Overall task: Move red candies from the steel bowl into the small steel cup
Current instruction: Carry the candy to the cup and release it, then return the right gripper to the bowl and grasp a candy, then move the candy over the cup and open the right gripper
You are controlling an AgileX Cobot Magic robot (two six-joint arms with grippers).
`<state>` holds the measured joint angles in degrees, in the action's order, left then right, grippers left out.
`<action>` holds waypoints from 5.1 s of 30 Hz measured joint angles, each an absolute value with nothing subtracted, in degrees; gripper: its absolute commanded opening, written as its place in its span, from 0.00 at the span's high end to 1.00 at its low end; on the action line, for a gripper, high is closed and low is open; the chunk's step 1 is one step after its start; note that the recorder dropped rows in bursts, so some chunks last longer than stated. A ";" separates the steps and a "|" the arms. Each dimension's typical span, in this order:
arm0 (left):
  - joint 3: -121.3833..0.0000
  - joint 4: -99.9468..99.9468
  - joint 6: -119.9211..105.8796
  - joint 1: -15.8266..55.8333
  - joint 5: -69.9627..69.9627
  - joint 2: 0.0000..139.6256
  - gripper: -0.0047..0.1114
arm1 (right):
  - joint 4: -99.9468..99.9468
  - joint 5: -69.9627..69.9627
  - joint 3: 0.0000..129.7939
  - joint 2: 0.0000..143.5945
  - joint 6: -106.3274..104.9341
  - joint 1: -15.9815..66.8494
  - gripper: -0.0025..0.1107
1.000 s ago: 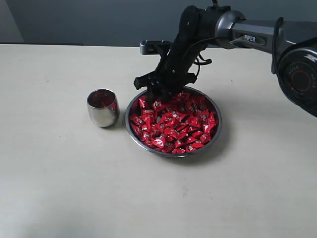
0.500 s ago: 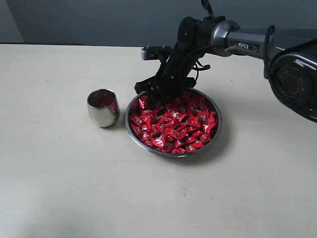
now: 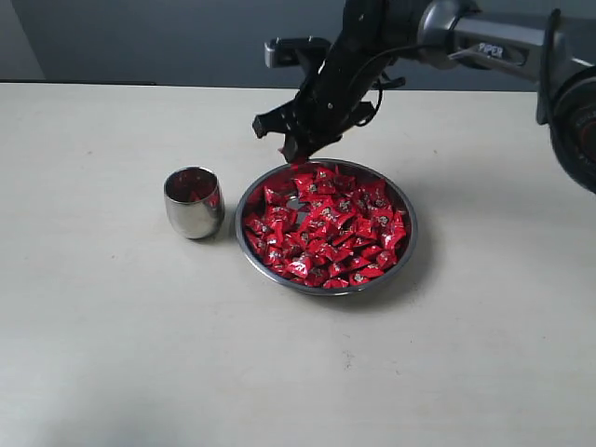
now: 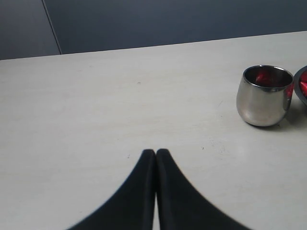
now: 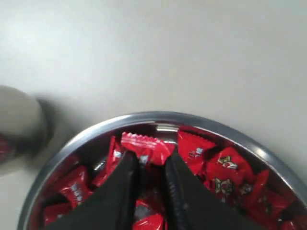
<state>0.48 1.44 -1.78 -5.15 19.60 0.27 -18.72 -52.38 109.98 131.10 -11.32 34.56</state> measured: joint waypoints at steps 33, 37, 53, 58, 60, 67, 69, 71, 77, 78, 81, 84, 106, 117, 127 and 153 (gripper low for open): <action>0.48 1.44 -1.78 -5.15 19.60 0.27 0.96 | -27.43 -45.75 109.98 131.31 -21.00 46.00 0.70; 0.48 1.44 -1.78 -5.15 19.60 0.27 0.96 | -27.43 -45.38 109.98 131.31 -20.78 46.00 0.66; 0.48 1.44 -1.78 -5.15 19.60 0.27 0.96 | -22.43 -51.84 109.98 127.13 -14.33 38.86 0.68; 0.48 1.44 -1.78 -5.15 19.60 0.27 0.96 | -21.29 -55.12 109.69 127.13 -13.51 35.26 0.68; 0.48 1.44 -1.78 -5.15 19.60 0.27 0.96 | -21.26 -55.25 109.28 127.13 -13.29 34.91 0.68; 0.48 1.44 -1.78 -5.15 19.60 0.27 0.96 | -24.30 -56.94 108.86 129.72 -13.22 34.91 0.68; 0.48 1.44 -1.78 -5.15 19.60 0.27 0.96 | -25.21 -56.91 108.86 131.08 -13.22 34.91 0.68; 0.48 1.44 -1.78 -5.15 19.60 0.27 0.96 | -26.20 -56.79 108.60 132.35 -13.22 34.91 0.68; 0.48 1.44 -1.78 -5.15 19.60 0.27 0.96 | -27.09 -55.37 108.61 134.32 -13.22 34.91 0.54; 0.48 1.44 -1.78 -5.15 19.60 0.27 0.96 | -27.12 -55.22 108.61 134.58 -13.22 34.91 0.53; 0.48 1.44 -1.78 -5.15 19.60 0.27 0.96 | -27.22 -54.50 108.61 135.10 -13.16 34.91 0.54; 0.48 1.44 -1.78 -5.15 19.60 0.27 0.96 | -27.22 -53.85 108.61 135.61 -13.06 35.13 0.55; 0.48 1.44 -1.78 -5.15 19.60 0.27 0.96 | -27.44 -50.98 108.61 138.40 -12.76 35.56 0.99; 0.48 1.44 -1.78 -5.15 19.60 0.27 0.96 | -26.94 -51.45 108.61 133.41 -12.76 35.56 0.99; 0.48 1.44 -1.78 -5.15 19.60 0.27 0.96 | -37.87 -51.78 108.61 126.93 -20.48 36.14 0.99; 0.48 1.44 -1.78 -5.15 19.60 0.27 0.96 | -18.05 -52.35 108.61 127.29 -17.03 43.38 0.66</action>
